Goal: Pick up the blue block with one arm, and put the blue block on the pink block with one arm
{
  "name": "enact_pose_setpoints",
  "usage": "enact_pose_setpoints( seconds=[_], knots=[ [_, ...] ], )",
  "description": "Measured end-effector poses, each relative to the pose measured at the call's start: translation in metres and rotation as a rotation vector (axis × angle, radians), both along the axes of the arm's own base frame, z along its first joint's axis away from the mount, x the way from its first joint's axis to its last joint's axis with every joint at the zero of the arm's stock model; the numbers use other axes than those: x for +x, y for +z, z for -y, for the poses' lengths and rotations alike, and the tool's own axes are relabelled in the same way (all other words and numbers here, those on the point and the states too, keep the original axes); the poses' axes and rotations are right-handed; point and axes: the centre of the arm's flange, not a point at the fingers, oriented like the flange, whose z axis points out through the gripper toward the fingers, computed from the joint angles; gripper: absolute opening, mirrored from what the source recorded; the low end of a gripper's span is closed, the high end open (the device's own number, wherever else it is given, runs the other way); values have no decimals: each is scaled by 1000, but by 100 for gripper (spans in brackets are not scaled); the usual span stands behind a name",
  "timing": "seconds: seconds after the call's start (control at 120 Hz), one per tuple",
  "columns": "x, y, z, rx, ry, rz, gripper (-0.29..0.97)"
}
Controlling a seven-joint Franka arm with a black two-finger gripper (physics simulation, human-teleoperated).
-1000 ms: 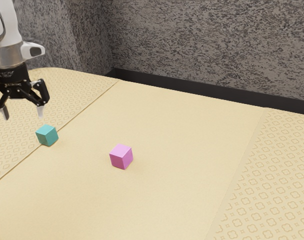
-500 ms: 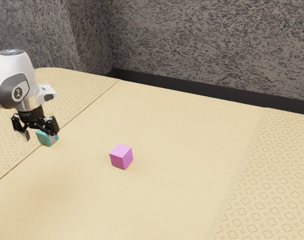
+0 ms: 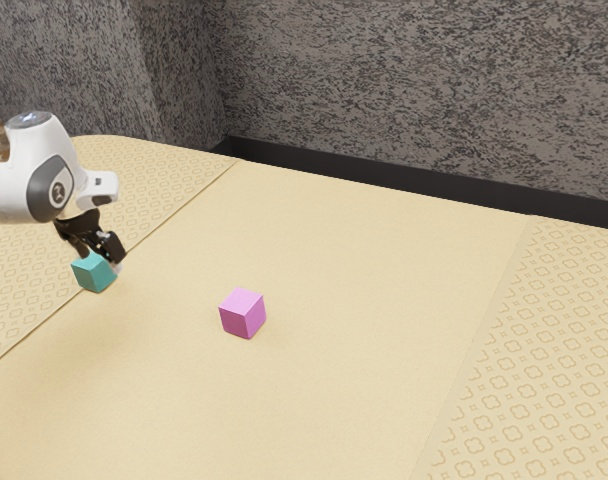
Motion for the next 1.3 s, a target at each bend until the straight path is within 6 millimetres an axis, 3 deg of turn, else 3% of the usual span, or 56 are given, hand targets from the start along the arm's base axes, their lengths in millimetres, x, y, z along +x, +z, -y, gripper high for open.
enact_pose_setpoints(
  seconds=[0.192,0.392,0.567,1.008,1.3],
  knots=[
    [4,-7,-23,-34,6,-28,68],
    [24,-13,-42,-37,-5,-115,68],
    [36,-29,-60,-50,1,-190,68],
    [71,-41,-112,-48,11,-242,68],
    [80,-55,-117,-66,-24,-264,68]
  ],
)
